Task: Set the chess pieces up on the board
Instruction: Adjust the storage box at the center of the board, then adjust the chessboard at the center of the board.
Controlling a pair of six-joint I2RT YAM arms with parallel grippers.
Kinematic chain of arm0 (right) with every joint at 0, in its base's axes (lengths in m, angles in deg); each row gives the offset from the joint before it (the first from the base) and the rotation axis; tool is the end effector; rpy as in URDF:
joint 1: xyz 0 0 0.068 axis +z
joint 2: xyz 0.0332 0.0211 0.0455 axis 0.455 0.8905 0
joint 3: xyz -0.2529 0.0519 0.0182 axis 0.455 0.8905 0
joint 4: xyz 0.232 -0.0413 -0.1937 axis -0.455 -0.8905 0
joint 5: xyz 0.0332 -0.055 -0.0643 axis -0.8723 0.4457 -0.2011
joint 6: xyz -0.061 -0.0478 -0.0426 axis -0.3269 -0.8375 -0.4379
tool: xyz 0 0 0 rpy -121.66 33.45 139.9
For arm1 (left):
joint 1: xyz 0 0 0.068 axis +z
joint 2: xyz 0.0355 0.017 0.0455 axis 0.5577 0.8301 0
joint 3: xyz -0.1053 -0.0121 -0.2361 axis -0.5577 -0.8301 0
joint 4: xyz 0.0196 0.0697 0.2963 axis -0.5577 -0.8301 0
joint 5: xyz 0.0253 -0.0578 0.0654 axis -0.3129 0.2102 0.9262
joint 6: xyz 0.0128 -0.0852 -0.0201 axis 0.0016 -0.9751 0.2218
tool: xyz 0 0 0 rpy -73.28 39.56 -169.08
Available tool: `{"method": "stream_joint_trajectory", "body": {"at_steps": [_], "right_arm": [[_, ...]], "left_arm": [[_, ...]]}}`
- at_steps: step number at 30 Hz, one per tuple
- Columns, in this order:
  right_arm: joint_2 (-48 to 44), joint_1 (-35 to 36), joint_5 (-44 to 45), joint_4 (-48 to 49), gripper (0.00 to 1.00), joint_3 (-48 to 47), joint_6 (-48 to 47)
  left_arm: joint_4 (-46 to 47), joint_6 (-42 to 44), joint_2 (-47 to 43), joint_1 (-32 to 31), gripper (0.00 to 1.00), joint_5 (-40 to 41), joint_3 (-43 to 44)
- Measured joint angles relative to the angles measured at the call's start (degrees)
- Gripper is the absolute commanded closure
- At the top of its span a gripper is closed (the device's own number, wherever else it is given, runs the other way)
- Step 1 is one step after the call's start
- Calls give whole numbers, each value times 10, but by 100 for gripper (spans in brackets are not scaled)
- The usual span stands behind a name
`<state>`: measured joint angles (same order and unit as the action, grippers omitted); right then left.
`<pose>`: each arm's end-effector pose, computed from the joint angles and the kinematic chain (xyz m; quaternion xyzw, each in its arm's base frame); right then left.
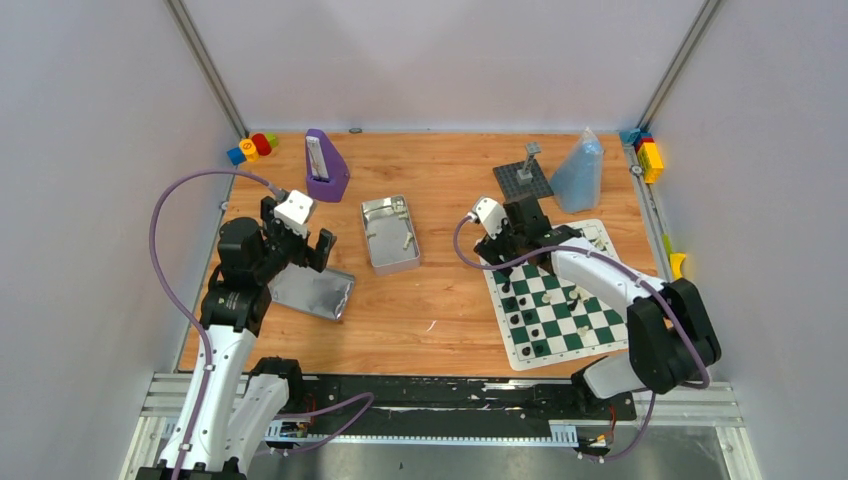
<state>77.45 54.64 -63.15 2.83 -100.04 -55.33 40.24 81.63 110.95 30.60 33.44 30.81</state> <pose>0.3176 0.1654 0.1463 -0.4591 0.8297 -0.0104 0.3173 0.2550 -0.0422 0.3012 0.2246 0.7697 -0.0881 0.5911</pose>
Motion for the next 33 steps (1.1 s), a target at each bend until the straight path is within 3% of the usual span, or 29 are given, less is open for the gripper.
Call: {"method": "stream_joint_trajectory", "body": {"at_steps": [33], "right_arm": [[70,41,68,75,19,55,-23]], "left_arm": [[0,5,0,0,0,-4,-3]]}}
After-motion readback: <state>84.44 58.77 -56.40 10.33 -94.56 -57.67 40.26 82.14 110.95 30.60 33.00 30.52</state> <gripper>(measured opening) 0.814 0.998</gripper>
